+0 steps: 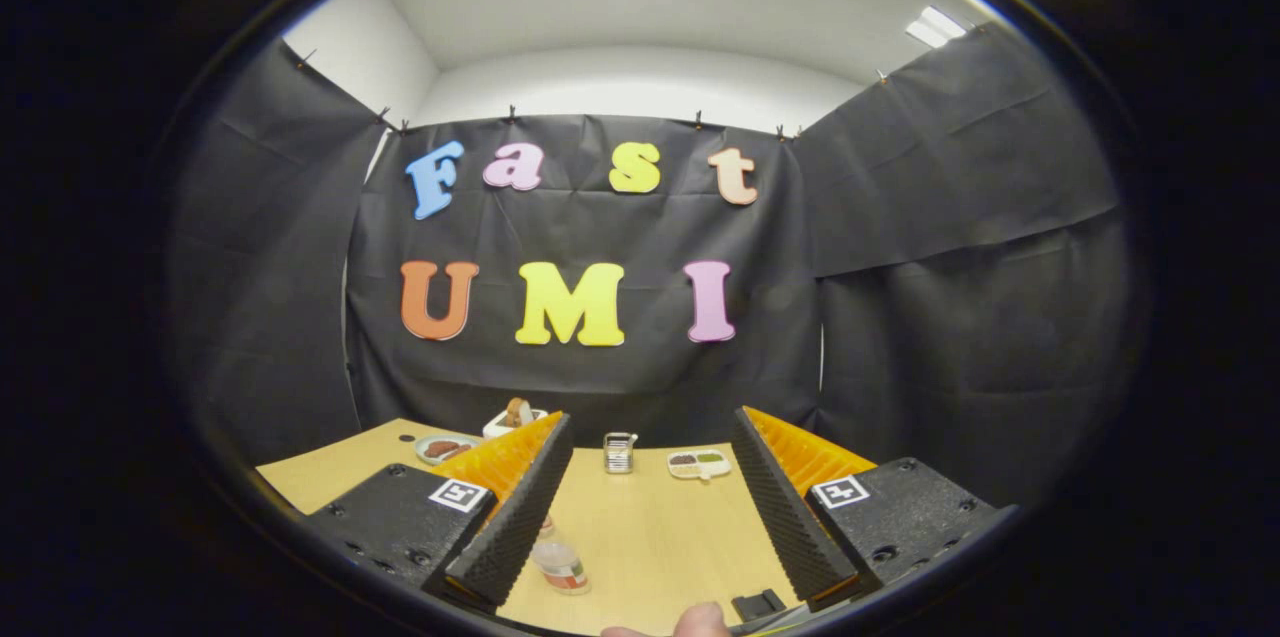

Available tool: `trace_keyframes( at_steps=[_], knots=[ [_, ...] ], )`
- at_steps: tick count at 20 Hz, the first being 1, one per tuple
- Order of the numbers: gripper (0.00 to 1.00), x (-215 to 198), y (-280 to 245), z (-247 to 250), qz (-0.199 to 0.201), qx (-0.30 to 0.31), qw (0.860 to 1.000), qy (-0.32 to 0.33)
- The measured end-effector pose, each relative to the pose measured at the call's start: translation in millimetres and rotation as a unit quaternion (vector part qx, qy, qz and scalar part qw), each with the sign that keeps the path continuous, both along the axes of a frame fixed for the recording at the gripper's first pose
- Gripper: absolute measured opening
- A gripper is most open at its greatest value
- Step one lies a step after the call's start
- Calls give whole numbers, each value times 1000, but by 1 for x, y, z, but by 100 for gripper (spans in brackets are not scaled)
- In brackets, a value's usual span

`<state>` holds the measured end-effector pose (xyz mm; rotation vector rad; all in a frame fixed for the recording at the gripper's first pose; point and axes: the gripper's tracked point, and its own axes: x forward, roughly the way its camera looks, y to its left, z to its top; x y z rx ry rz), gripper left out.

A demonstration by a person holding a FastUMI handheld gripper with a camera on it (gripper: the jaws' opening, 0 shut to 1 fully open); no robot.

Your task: Take the bottle from table, then pour the juice into the cup, finally place the bottle on the coaster

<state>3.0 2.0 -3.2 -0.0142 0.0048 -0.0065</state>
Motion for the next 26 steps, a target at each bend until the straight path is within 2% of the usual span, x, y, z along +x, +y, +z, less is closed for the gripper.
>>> trace_keyframes(
  at_steps=[7,15,20,26],
  knots=[
    [100,3,5,-14,9,-5,1000,13],
    [100,12,20,-58,39,-11,998,54],
    [100,19,46,-118,67,-21,992,103],
    [100,29,73,-217,98,-13,977,189]
  ],
)
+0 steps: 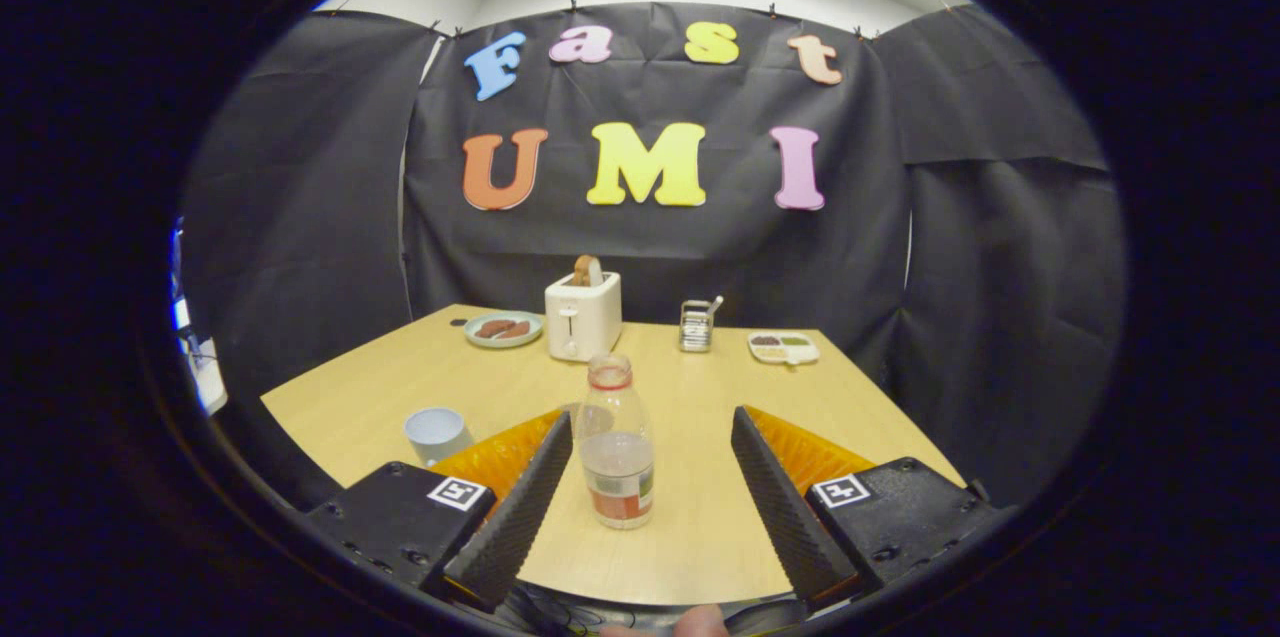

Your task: Take the bottle from table, then pour the juice into the cup, finally place the bottle on the coaster

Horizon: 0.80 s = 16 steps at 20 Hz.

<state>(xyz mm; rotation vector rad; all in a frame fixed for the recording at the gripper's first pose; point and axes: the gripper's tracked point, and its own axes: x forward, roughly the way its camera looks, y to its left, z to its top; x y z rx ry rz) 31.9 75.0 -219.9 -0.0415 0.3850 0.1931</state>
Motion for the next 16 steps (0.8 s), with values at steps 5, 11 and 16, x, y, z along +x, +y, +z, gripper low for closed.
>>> trace_keyframes(
  at_steps=[5,11,16],
  knots=[
    [100,13,4,-58,-4,-8,999,38],
    [100,40,14,-99,-10,4,999,45],
    [100,58,24,-119,-13,6,999,44]
  ],
)
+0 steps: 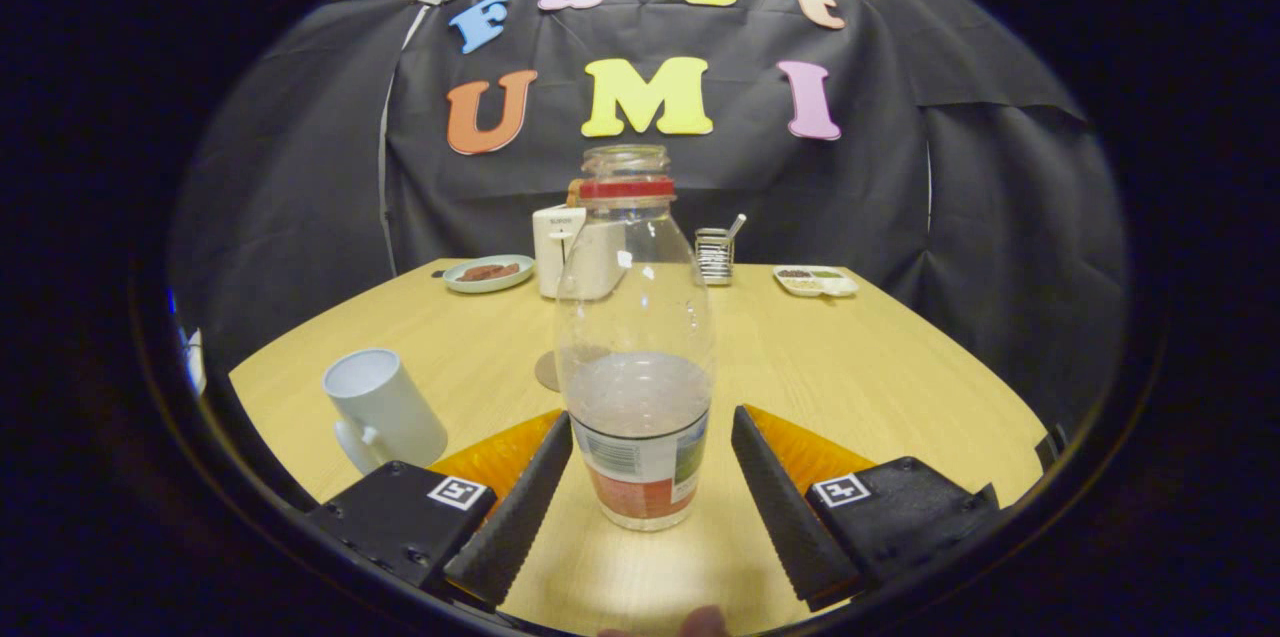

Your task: Take the bottle from table, then pour the juice into the cup, finally place the bottle on the coaster

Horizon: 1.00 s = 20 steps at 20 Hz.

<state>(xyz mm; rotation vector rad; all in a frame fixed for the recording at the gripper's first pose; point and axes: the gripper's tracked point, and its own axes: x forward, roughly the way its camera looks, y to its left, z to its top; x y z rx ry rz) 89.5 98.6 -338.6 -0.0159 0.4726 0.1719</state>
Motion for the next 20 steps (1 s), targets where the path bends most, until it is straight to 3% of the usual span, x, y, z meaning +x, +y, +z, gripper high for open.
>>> trace_keyframes(
  at_steps=[3,8,13,16,20],
  knots=[
    [100,4,5,-8,1,0,1000,9],
    [82,4,5,-11,1,-11,1000,13],
    [78,9,13,10,21,-76,997,-16],
    [77,15,19,21,44,-149,987,-32],
    [76,30,26,32,75,-261,961,-52]
  ],
)
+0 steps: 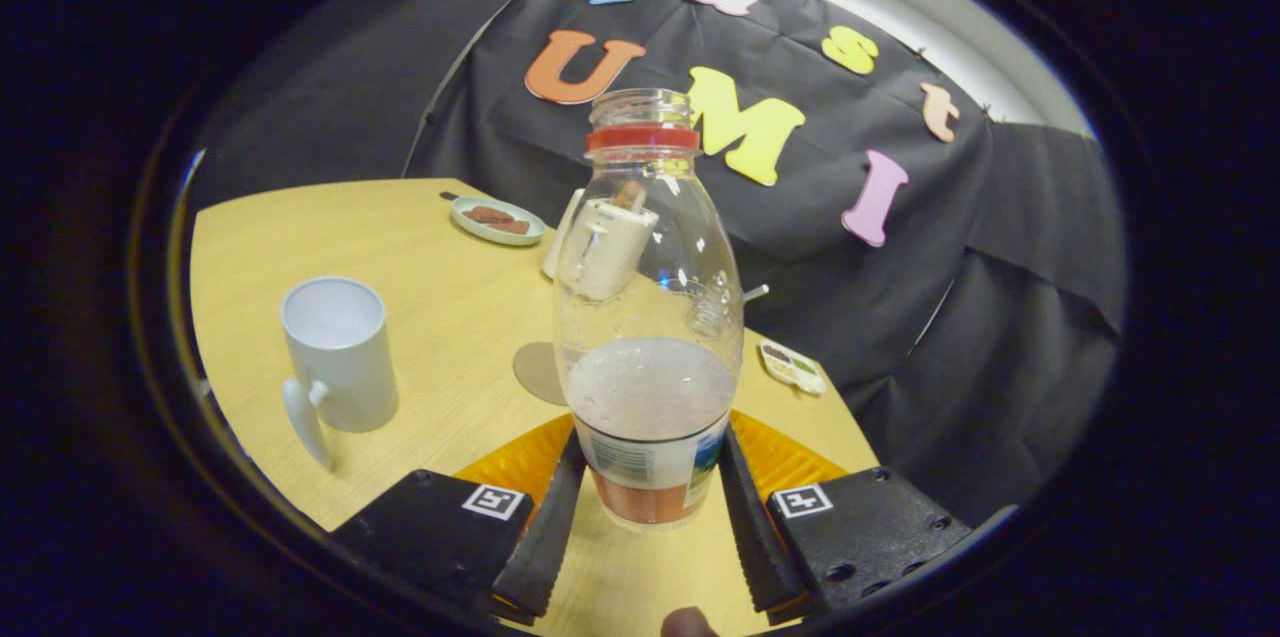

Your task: Take the bottle from table, then pour the juice into the cup, finally place the bottle on the coaster

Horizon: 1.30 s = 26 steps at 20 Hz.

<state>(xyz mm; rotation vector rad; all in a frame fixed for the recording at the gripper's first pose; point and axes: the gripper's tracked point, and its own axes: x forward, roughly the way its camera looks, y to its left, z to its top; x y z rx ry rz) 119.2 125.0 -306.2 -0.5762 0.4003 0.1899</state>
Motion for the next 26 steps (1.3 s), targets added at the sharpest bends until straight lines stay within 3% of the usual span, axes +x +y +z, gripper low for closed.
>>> trace_keyframes(
  at_steps=[5,12,16,26],
  knots=[
    [76,14,3,-4,31,-156,987,-20],
    [76,15,24,-2,90,-321,939,-82],
    [76,12,32,1,118,-384,909,-110],
    [76,7,36,16,148,-483,852,-137]
  ],
)
